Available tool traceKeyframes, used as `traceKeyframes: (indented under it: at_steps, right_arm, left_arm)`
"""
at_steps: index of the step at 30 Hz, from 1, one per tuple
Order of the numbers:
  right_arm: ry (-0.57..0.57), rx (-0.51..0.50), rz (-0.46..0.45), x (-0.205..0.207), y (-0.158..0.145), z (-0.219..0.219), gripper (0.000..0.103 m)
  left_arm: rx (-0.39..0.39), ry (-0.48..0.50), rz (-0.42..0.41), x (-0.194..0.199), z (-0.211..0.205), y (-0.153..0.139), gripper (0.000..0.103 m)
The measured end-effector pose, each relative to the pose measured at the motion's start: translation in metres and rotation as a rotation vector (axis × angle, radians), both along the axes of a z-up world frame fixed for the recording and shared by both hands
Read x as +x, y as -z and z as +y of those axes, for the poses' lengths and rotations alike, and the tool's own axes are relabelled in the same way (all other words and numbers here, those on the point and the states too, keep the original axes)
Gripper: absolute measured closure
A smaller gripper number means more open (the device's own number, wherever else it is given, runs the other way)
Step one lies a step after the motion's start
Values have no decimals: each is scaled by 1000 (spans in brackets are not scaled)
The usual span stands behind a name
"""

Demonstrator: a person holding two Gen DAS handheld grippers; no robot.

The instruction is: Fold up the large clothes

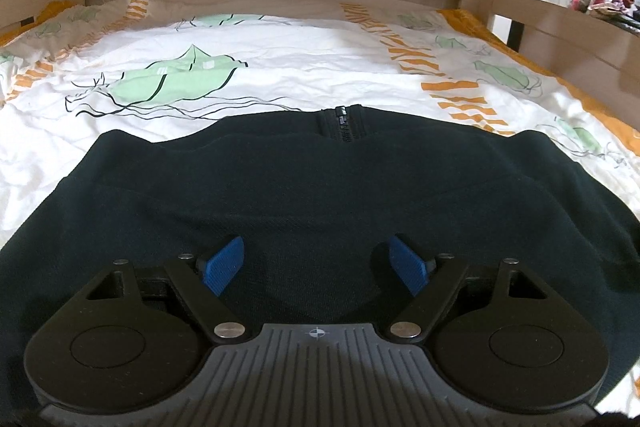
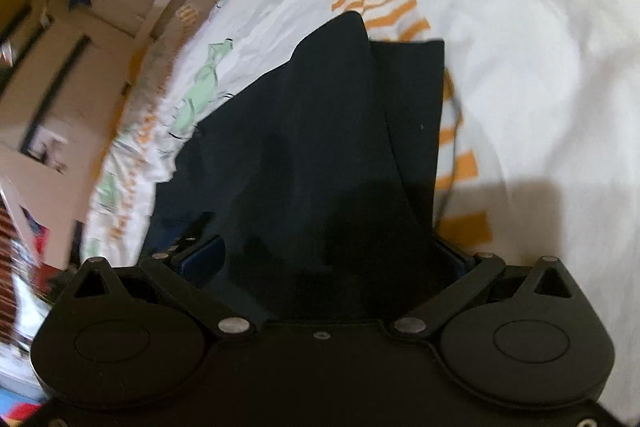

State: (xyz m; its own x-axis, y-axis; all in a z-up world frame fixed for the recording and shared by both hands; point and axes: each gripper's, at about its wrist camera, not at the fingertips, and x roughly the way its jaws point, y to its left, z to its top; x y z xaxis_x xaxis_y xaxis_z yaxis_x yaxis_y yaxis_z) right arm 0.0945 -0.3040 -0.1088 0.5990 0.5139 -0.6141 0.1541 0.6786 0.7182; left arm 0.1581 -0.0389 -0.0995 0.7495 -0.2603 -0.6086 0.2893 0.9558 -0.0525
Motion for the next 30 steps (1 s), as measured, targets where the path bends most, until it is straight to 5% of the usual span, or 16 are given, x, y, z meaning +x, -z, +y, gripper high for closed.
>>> traceKeyframes:
  at_steps: [9, 15, 17, 25, 28, 30]
  right_arm:
    - [31, 52, -41, 7, 10, -1, 0]
    - [24, 31, -56, 5, 8, 1, 0]
    - [23, 27, -59, 4, 8, 1, 0]
    - [24, 25, -80, 3, 8, -1, 0]
    - [21, -4, -88, 3, 7, 0, 12]
    - [34, -23, -83, 2, 7, -3, 37]
  left_arm:
    - [-24, -7, 23, -1, 3, -15, 27]
    - [-105, 25, 16, -41, -2, -34, 53]
    - [-130, 31, 21, -54, -3, -33, 69]
    - [-213, -19, 56, -64, 4, -12, 74]
    - [-260, -28, 62, -62, 9, -3, 74]
    - [-253, -28, 59, -63, 7, -4, 74]
